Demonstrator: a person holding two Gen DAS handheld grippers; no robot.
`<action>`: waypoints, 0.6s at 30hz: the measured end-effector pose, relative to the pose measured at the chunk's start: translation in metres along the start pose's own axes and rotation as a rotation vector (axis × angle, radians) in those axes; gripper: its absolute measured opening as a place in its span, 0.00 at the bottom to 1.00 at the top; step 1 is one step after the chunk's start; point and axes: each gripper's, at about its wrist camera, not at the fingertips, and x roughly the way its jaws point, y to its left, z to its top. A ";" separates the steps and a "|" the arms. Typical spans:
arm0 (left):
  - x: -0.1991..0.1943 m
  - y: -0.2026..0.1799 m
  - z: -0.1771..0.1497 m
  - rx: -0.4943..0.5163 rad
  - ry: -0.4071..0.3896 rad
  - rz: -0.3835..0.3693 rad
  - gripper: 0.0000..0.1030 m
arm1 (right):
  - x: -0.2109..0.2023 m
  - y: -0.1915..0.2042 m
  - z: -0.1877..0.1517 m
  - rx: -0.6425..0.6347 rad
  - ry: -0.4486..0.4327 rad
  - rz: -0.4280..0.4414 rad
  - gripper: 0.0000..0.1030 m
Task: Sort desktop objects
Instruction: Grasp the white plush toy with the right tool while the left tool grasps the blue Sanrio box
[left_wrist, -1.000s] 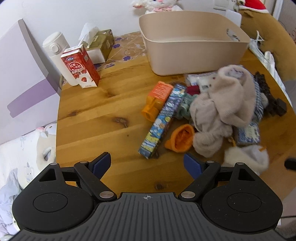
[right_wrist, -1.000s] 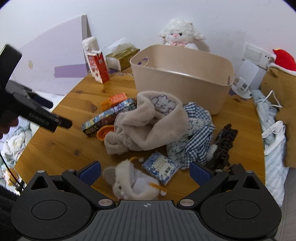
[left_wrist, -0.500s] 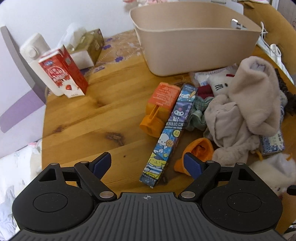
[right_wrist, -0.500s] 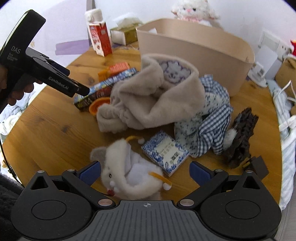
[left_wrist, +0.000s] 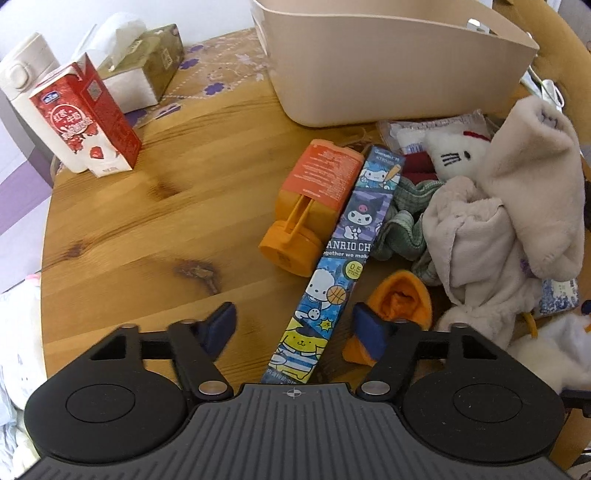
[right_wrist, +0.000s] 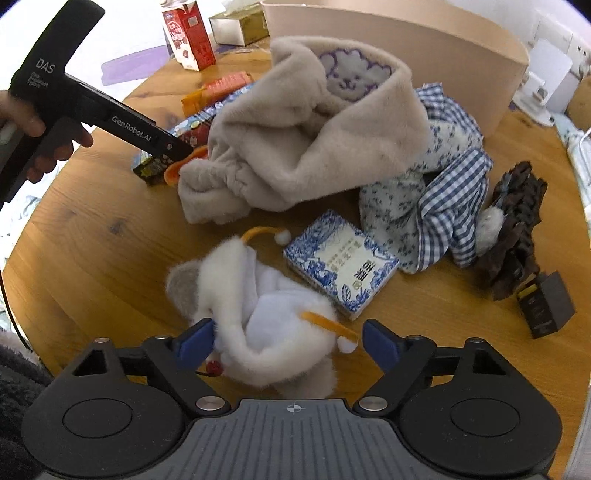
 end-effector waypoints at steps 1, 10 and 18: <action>0.002 -0.001 0.000 0.004 0.008 -0.004 0.55 | 0.001 -0.001 0.000 0.002 0.003 0.002 0.81; 0.002 -0.014 -0.001 0.062 0.021 -0.034 0.27 | 0.002 -0.006 -0.004 0.029 0.006 0.049 0.35; -0.010 -0.021 -0.006 0.073 -0.004 -0.044 0.23 | -0.005 -0.005 -0.005 0.015 -0.004 0.091 0.19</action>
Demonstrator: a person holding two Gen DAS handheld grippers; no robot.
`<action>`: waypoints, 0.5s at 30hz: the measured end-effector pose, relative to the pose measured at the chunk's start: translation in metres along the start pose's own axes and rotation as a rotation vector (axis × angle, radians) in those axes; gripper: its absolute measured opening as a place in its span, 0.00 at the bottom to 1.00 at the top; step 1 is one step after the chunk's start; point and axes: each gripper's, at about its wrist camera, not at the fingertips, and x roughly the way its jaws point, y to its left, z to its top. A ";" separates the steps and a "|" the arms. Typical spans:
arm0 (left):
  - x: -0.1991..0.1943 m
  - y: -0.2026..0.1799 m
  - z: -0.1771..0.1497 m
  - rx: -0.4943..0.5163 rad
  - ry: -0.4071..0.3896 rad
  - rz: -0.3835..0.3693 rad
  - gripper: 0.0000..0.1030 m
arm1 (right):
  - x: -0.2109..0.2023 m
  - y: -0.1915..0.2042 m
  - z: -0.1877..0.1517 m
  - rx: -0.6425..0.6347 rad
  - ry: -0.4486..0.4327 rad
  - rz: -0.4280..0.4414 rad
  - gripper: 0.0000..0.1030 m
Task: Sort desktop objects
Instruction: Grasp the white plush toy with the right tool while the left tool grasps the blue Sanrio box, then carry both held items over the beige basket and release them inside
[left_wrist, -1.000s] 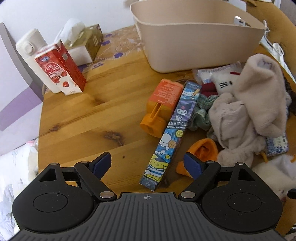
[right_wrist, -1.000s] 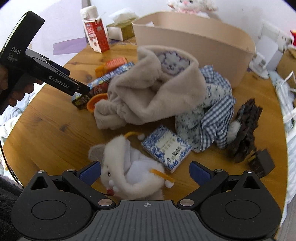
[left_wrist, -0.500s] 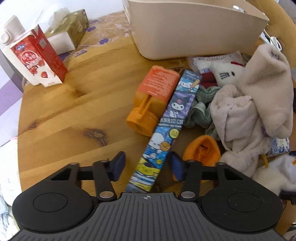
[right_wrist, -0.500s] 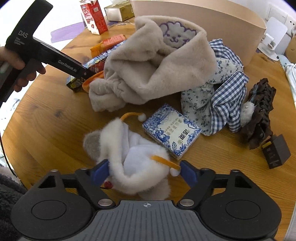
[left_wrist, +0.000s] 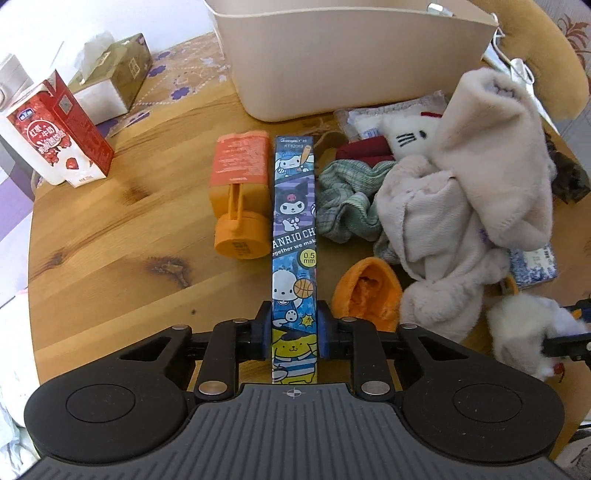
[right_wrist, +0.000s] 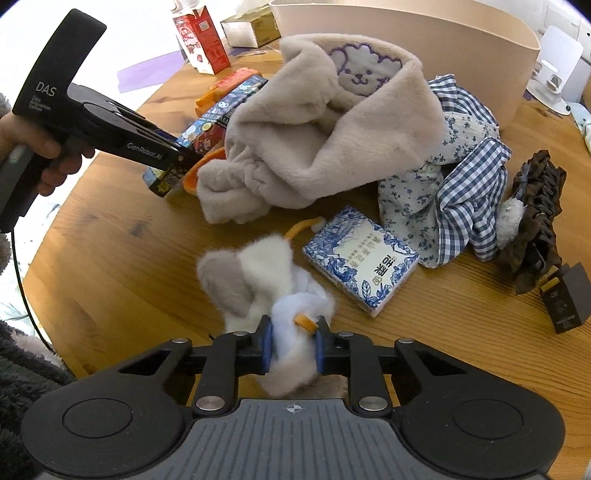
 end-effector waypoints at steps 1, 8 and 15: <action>-0.002 -0.001 0.000 0.003 -0.006 -0.001 0.23 | -0.001 0.000 0.000 0.001 0.000 0.004 0.19; -0.015 -0.008 -0.008 0.012 -0.028 -0.013 0.22 | -0.010 0.004 -0.001 -0.013 -0.019 0.025 0.17; -0.042 -0.015 -0.015 0.017 -0.080 -0.007 0.23 | -0.027 0.005 -0.001 -0.025 -0.058 0.021 0.17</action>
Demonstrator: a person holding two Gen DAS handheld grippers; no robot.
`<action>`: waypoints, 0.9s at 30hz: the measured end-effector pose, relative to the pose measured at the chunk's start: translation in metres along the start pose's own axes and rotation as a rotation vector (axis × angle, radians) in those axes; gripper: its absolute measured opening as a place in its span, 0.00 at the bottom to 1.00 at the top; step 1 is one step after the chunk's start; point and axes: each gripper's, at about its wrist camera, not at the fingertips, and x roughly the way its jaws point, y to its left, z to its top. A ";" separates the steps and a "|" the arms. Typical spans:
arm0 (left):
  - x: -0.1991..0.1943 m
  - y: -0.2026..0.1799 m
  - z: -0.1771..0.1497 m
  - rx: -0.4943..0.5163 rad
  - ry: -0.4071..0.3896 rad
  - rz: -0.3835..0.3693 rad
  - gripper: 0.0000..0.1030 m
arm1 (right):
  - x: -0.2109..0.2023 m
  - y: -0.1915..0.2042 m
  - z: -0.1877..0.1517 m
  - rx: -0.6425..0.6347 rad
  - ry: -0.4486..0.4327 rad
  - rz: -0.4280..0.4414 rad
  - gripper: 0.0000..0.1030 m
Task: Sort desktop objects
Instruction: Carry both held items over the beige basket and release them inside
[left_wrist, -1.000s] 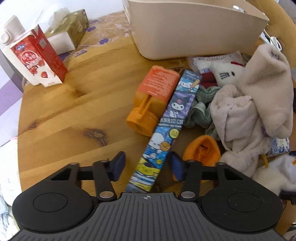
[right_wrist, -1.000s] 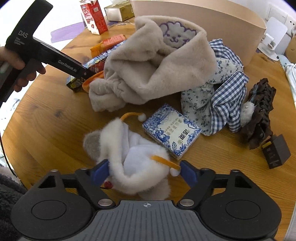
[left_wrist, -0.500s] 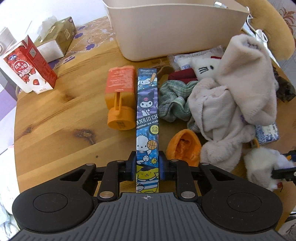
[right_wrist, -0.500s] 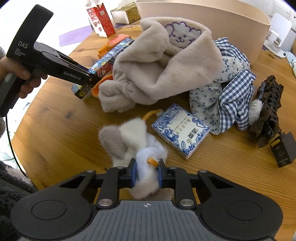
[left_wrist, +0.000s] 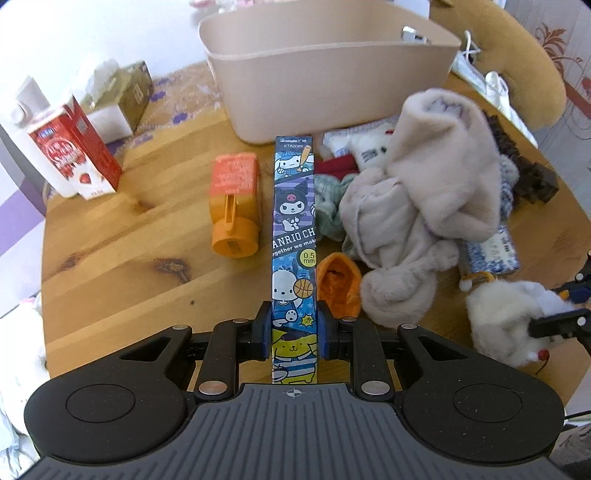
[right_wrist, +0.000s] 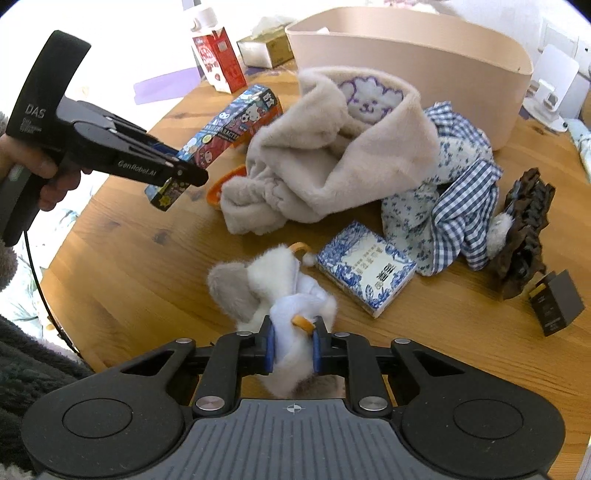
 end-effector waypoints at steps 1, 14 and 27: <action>-0.004 -0.001 0.000 0.002 -0.012 0.003 0.23 | -0.004 0.000 0.001 -0.002 -0.008 -0.004 0.17; -0.046 -0.004 0.012 0.007 -0.115 0.034 0.22 | -0.050 -0.006 0.018 -0.036 -0.113 -0.059 0.17; -0.060 0.013 0.061 -0.006 -0.211 0.084 0.22 | -0.093 -0.038 0.077 -0.078 -0.248 -0.143 0.17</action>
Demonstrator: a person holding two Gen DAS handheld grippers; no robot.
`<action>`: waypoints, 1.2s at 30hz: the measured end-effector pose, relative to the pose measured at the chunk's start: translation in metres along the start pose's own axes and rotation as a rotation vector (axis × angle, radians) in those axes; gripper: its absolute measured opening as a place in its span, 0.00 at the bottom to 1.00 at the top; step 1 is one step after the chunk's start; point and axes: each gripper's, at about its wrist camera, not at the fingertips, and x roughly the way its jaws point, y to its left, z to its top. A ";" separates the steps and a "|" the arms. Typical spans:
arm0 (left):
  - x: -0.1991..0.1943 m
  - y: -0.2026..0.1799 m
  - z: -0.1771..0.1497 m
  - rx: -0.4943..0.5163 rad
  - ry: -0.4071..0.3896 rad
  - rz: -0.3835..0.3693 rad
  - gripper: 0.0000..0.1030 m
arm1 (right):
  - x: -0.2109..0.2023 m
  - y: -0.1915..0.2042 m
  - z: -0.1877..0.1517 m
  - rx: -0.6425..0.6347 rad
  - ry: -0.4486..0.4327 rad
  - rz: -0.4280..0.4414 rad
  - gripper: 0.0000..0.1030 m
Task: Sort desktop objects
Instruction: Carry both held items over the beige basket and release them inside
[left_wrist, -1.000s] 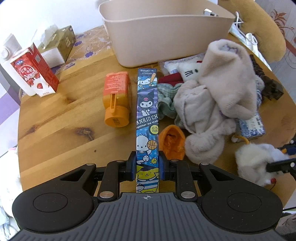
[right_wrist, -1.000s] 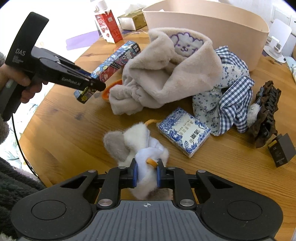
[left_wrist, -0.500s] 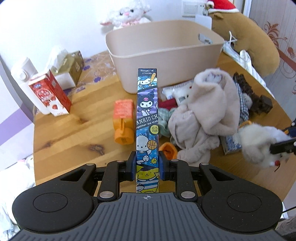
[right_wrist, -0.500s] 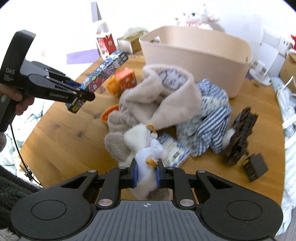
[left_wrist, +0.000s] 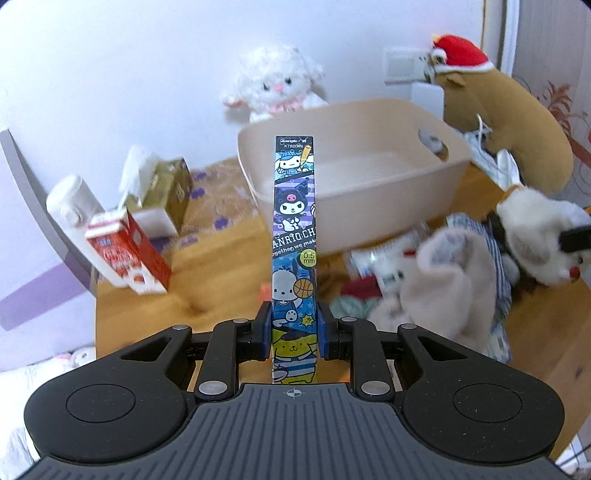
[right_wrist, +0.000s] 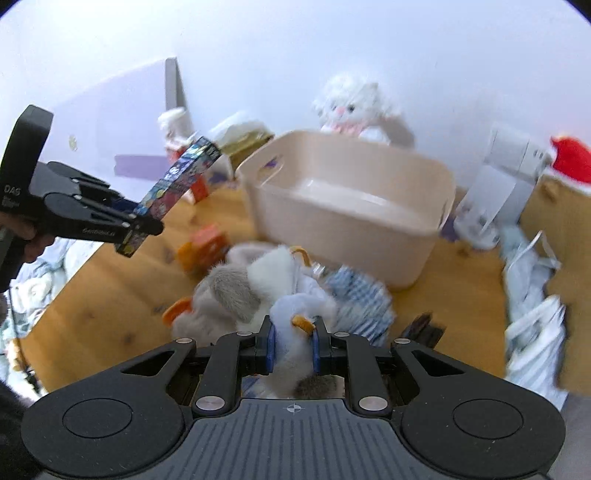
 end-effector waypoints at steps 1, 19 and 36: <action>0.001 0.001 0.005 -0.001 -0.007 0.002 0.22 | 0.000 -0.004 0.006 -0.003 -0.011 -0.009 0.17; 0.061 -0.020 0.093 0.119 -0.061 0.044 0.23 | 0.039 -0.080 0.093 -0.062 -0.110 -0.115 0.17; 0.146 -0.042 0.130 0.178 0.021 0.069 0.23 | 0.118 -0.104 0.134 -0.053 -0.072 -0.112 0.17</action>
